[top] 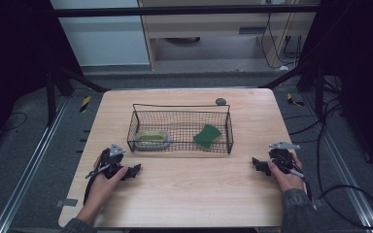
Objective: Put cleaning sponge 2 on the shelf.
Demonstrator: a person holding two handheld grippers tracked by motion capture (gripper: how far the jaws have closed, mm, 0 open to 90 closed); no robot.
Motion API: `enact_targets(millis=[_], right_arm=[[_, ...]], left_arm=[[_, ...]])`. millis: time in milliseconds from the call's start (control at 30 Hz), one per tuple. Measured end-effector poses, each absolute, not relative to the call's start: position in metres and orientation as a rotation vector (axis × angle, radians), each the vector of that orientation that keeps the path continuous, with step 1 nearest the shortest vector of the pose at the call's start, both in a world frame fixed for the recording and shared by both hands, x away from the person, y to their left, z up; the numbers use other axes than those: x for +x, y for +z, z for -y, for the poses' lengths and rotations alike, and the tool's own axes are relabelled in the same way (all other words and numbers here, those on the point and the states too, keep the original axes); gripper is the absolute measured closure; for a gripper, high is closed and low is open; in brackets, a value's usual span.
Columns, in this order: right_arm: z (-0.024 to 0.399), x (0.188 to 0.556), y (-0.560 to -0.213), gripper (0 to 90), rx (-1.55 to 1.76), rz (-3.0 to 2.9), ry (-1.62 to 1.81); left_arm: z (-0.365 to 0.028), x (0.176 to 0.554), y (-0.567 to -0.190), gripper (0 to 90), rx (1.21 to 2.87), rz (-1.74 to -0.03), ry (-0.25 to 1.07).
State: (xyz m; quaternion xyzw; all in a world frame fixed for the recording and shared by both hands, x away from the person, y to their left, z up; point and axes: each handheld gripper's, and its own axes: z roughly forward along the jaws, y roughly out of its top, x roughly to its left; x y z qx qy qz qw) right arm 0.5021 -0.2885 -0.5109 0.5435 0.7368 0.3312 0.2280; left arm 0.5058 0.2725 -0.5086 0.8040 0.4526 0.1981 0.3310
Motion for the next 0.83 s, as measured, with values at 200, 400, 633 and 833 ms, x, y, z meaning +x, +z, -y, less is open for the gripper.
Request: enact_targets(millis=[200,400,633,833], right_arm=[[0.290,0.504,-0.512,6.4,1.506,-2.009,0.918],[0.289,0.505,-0.512,5.6,1.517,-2.002,0.911],[0.281,0.510,-0.512,2.2,1.505,-2.013,0.865],[0.278,0.510,-0.513,0.4,1.530,-1.995,0.853]], left_arm=[[-0.272,0.506,-0.509,0.0,2.102,-1.183,0.518],[-0.272,0.506,-0.509,0.0,2.101,-1.184,0.518],[-0.272,0.506,-0.509,0.0,2.101,-1.184,0.519],[-0.272,0.506,-0.509,0.0,2.101,-1.184,0.518]])
